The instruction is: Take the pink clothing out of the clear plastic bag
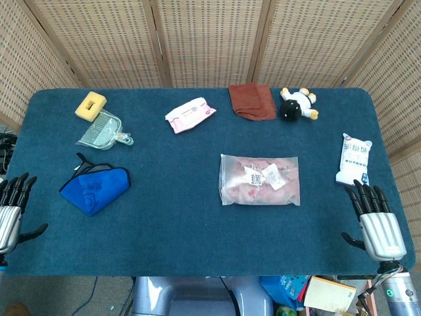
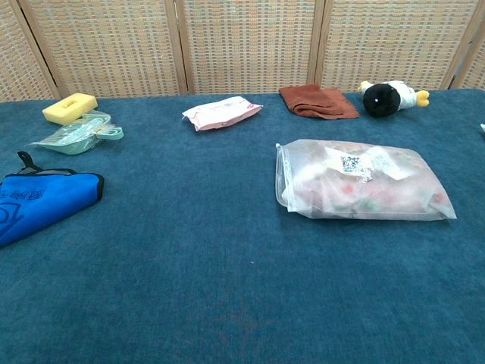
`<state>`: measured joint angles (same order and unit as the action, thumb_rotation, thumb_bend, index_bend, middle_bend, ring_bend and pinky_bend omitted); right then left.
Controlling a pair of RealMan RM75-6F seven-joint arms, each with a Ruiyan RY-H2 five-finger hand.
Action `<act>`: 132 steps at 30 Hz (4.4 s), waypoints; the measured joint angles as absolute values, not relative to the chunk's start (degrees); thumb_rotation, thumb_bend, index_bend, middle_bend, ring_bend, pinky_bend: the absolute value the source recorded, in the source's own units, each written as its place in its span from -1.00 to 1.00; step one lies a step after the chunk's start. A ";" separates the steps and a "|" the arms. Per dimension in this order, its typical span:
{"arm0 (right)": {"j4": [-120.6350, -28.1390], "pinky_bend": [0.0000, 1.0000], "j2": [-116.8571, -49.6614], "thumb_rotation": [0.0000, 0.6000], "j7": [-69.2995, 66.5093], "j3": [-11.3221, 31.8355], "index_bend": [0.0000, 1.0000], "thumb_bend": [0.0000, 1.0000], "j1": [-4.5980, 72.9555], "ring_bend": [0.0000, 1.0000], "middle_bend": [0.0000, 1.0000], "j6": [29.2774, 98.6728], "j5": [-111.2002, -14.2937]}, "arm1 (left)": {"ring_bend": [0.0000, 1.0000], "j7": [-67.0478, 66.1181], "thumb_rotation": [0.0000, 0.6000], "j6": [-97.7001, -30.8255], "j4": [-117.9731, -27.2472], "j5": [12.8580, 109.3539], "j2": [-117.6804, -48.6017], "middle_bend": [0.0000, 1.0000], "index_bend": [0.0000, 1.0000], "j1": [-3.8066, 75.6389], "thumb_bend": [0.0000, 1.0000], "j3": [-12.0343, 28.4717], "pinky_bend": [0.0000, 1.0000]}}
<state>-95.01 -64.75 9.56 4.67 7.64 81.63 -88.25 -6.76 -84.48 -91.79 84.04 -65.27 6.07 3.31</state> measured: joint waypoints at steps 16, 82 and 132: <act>-88.41 -1.00 -72.43 1.00 10.29 11.60 -1.00 -1.00 29.11 -1.00 -1.00 51.07 -72.00 | -1.00 -7.57 1.00 -82.39 -89.96 80.96 -66.70 -1.00 -1.00 6.88 -0.65 4.31 -1.00; -81.75 0.17 -80.97 1.00 -15.95 13.40 0.21 1.00 51.60 -0.01 0.08 36.84 -76.28 | -1.00 -0.25 1.00 -69.21 -82.74 92.31 -68.24 -1.00 -0.83 26.78 -0.64 8.37 -1.00; -87.95 0.17 -84.83 1.00 -12.11 16.70 0.21 1.00 54.47 -0.01 0.08 37.29 -60.64 | -1.00 25.77 1.00 -69.27 -63.80 94.39 -91.75 -1.00 -0.09 42.48 -0.64 6.11 -1.00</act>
